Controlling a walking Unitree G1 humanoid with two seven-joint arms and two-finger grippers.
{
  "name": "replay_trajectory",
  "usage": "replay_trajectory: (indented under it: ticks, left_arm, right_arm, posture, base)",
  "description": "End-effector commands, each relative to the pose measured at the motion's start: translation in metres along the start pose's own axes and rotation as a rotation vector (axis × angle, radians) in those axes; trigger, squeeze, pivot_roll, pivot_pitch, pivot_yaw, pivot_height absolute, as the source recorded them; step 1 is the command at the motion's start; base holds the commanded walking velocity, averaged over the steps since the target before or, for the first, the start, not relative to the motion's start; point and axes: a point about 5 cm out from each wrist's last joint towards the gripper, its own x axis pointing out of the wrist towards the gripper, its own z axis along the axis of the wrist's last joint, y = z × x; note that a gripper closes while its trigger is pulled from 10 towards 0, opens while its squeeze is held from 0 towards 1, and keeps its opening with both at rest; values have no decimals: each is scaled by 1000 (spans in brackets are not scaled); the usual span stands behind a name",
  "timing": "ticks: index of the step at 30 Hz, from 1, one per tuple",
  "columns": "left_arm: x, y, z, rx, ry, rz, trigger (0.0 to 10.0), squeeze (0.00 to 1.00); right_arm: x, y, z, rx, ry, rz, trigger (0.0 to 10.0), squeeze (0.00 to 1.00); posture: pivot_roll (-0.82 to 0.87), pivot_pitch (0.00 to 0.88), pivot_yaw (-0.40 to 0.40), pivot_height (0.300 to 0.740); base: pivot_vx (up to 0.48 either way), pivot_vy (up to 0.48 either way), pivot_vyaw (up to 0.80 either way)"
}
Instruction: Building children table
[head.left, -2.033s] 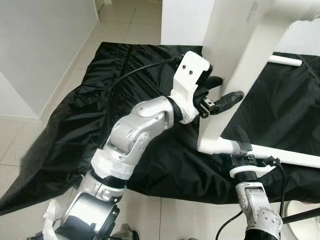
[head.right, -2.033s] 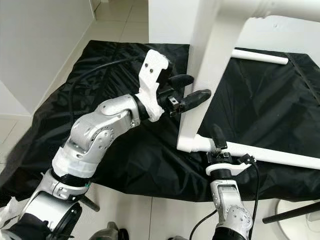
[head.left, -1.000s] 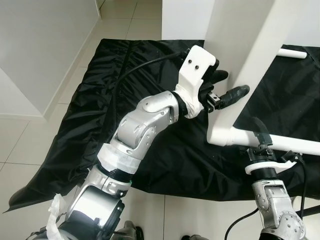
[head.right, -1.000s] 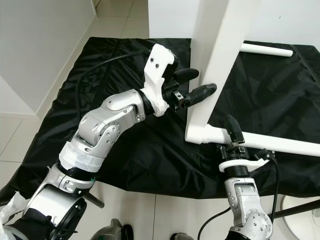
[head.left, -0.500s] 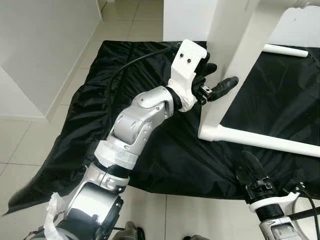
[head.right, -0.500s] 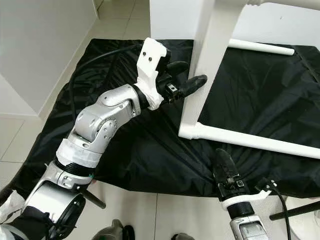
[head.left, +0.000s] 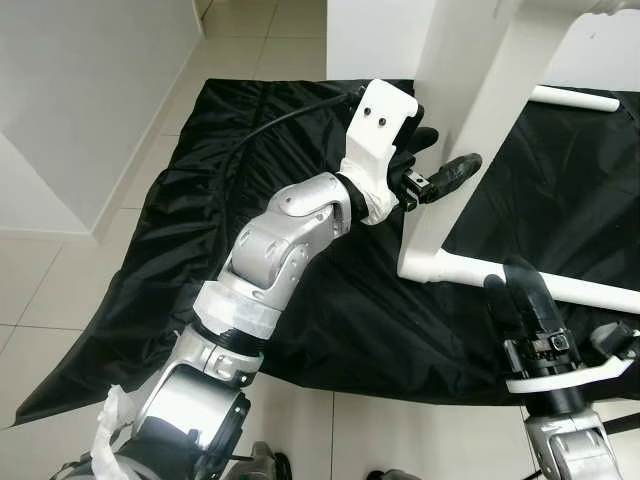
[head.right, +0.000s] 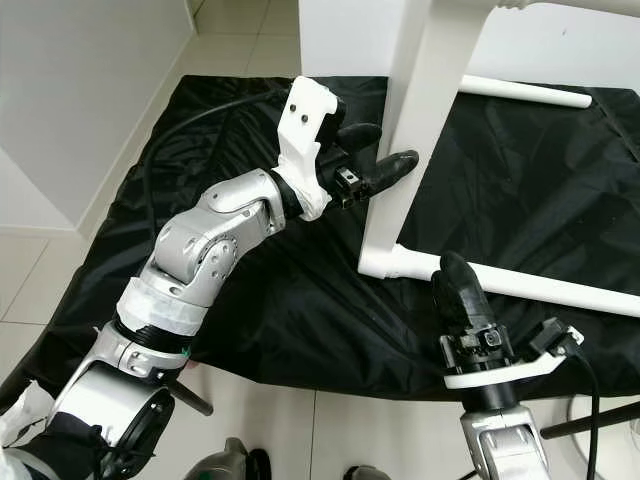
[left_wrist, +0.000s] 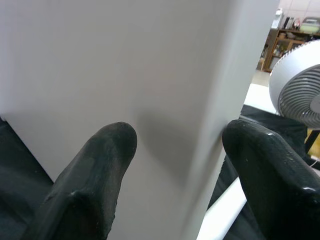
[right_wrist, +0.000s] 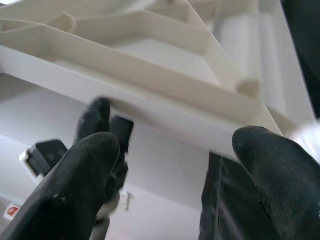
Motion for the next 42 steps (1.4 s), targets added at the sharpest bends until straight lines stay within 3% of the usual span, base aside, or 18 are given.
replay_trajectory:
  ticks: [1,6,12,16,23,25,26,27,40,42]
  left_arm:
    - [-1,-4,-1,7,2,-19,10000,0]
    - [-10,-11,-6,-22,4,-50,10000,0]
    - [-32,-30,-10,-80,-34,-169,10000,0]
    - [-37,-29,-12,-75,-32,-161,10000,0]
    - [-60,0,-23,-69,10,79,10000,0]
    - [-60,0,-23,-69,10,79,10000,0]
    - [-64,6,-25,-66,18,127,10000,0]
    - [-74,20,-27,-64,29,265,10000,0]
    - [-103,58,-41,-4,110,620,10000,0]
    - [-108,64,-44,5,127,692,10000,0]
  right_arm:
    - [5,0,-6,5,-24,1,10000,0]
    - [18,-1,0,-53,-16,19,10000,0]
    - [27,-6,2,-81,-4,19,10000,0]
    - [29,-9,3,-90,-1,16,10000,0]
    - [39,-21,13,-208,-24,-53,10000,0]
    - [39,-21,13,-208,-24,-53,10000,0]
    - [42,-23,15,-234,-30,-65,10000,0]
    - [49,-27,21,-323,-37,-110,10000,0]
    - [60,-43,23,-589,-13,-225,10000,0]
    - [61,-48,24,-633,-46,-294,10000,0]
  posture:
    - [-8,89,87,740]
    - [4,82,74,740]
    - [19,78,55,740]
    - [22,76,50,740]
    - [33,63,34,740]
    - [33,63,34,740]
    - [35,61,32,740]
    - [39,55,23,740]
    - [45,38,3,740]
    - [44,32,-4,740]
  base:
    - [0,0,0]
    - [0,0,0]
    - [0,0,0]
    - [0,0,0]
    - [0,0,0]
    - [0,0,0]
    - [0,0,0]
    - [0,0,0]
    - [0,0,0]
    - [0,0,0]
